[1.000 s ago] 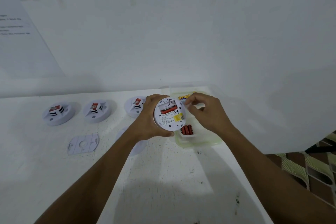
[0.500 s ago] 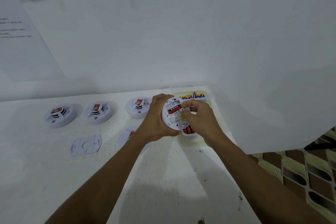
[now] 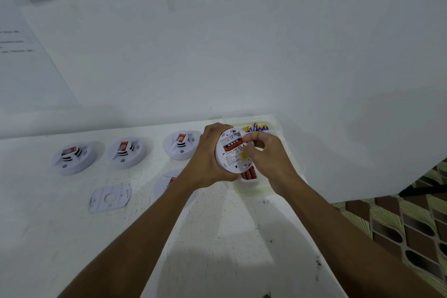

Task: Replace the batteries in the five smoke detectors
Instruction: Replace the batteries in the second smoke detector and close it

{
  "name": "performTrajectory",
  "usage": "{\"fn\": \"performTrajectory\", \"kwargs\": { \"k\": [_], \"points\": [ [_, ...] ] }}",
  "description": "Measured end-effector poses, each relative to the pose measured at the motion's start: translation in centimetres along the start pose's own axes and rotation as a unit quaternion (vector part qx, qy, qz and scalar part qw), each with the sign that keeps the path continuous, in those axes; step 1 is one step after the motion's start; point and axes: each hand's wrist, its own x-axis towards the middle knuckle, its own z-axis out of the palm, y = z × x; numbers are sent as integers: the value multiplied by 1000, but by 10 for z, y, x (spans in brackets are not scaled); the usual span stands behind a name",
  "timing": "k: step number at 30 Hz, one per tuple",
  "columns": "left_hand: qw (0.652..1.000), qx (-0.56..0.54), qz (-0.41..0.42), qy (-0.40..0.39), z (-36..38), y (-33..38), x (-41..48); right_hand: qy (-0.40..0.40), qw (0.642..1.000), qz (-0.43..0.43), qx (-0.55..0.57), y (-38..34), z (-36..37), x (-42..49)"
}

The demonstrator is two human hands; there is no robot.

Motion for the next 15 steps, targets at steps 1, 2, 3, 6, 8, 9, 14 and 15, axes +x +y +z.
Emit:
{"fn": "performTrajectory", "kwargs": {
  "k": [1, 2, 3, 6, 8, 9, 14, 15],
  "points": [
    [1000, 1, 1, 2, 0, 0, 1, 1, 1000, 0, 2, 0, 0, 1],
    [1000, -1, 1, 5, 1, 1, 1, 2, 1000, 0, 6, 1, 1, 1],
    [1000, -4, -1, 8, 1, 2, 1, 2, 1000, 3, 12, 1, 2, 2],
    [1000, -7, -9, 9, 0, 1, 0, -2, 999, 17, 34, 2, 4, 2],
    [1000, -5, -15, 7, 0, 1, -1, -4, 999, 22, 36, 3, 7, 3],
    [1000, -4, -17, 7, 0, 0, -2, -5, 999, 23, 34, 4, 8, 3],
    [999, -15, -24, 20, -2, -7, -2, 1, 998, 8, 69, 1, 8, 2],
    [999, -20, -24, 27, -3, -8, -2, 5, 997, 0, 79, 0, 8, 2]
  ]
}}
